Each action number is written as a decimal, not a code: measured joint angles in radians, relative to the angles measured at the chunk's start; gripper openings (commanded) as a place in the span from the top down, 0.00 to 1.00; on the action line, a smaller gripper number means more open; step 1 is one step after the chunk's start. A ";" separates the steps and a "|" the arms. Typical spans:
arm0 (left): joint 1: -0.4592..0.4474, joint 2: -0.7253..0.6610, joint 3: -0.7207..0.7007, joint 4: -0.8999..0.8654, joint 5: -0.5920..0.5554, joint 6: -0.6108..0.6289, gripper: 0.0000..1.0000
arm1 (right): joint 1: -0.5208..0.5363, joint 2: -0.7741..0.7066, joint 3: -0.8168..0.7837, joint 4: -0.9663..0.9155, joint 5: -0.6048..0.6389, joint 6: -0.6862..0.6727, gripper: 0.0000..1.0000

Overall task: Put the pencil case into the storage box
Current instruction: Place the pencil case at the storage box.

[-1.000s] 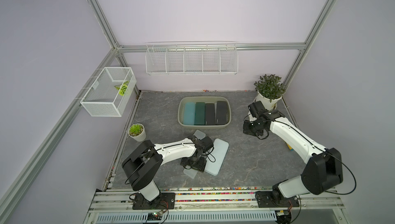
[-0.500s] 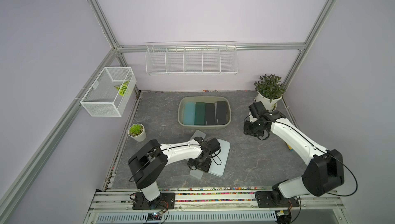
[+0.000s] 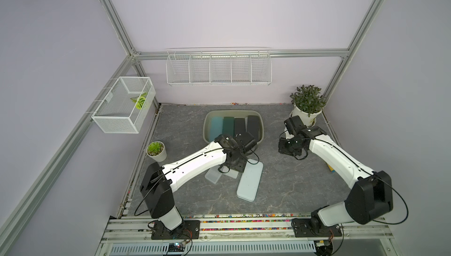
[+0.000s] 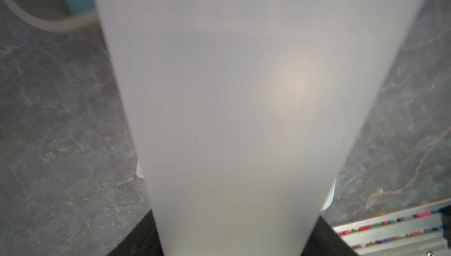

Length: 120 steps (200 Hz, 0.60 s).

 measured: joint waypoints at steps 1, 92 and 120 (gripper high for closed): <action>0.003 0.001 0.004 0.000 -0.001 0.002 0.42 | 0.000 0.000 0.000 0.000 0.000 0.000 0.67; 0.314 0.404 0.534 0.030 0.042 0.182 0.42 | -0.001 0.000 0.000 0.002 -0.011 0.037 0.67; 0.320 0.540 0.677 0.039 0.072 0.187 0.42 | -0.001 0.000 0.000 0.002 -0.011 0.047 0.67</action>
